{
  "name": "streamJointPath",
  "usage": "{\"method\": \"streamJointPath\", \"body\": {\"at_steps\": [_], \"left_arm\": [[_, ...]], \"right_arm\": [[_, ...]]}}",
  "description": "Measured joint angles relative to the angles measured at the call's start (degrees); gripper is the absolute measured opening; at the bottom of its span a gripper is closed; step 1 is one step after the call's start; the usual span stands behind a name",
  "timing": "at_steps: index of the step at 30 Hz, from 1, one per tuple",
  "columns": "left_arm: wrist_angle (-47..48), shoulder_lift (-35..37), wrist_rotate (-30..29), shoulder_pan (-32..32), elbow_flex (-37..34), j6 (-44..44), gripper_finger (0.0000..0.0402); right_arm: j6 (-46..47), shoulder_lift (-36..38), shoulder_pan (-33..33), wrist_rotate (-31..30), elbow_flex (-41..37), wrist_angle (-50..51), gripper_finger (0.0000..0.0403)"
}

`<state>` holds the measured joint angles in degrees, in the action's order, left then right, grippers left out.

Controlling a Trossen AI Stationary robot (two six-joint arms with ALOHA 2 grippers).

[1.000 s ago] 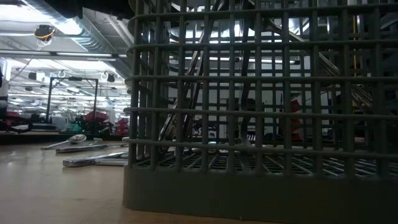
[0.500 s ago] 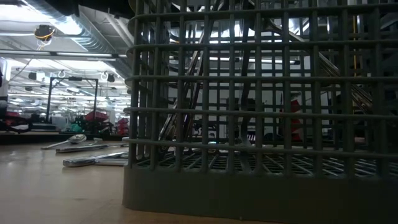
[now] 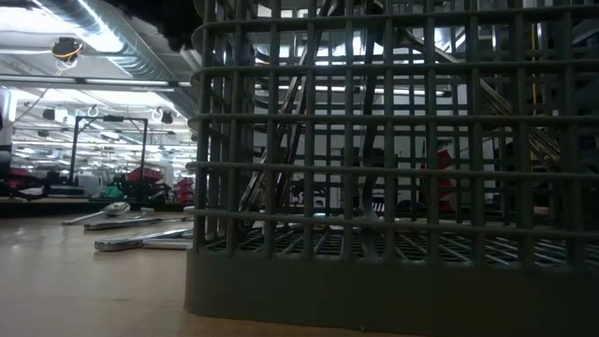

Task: Sort silverware
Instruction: Put the spoon into the gray silverware rack

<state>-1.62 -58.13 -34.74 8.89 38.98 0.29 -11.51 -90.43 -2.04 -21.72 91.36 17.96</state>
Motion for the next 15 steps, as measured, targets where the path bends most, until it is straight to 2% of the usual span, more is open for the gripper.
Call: {"method": "streamJointPath", "body": {"at_steps": [6, 15], "left_arm": [[6.73, 1.25, 0.0, 0.28, 0.0, -2.05, 0.0141], [7.08, 1.25, 0.0, 0.26, 0.0, -2.05, 0.0141]], "right_arm": [[2.5, -0.04, -4.09, 9.02, 2.6, 0.12, 0.0019], [3.86, -0.04, -15.36, 9.34, 3.51, 0.24, 0.0019]]}}
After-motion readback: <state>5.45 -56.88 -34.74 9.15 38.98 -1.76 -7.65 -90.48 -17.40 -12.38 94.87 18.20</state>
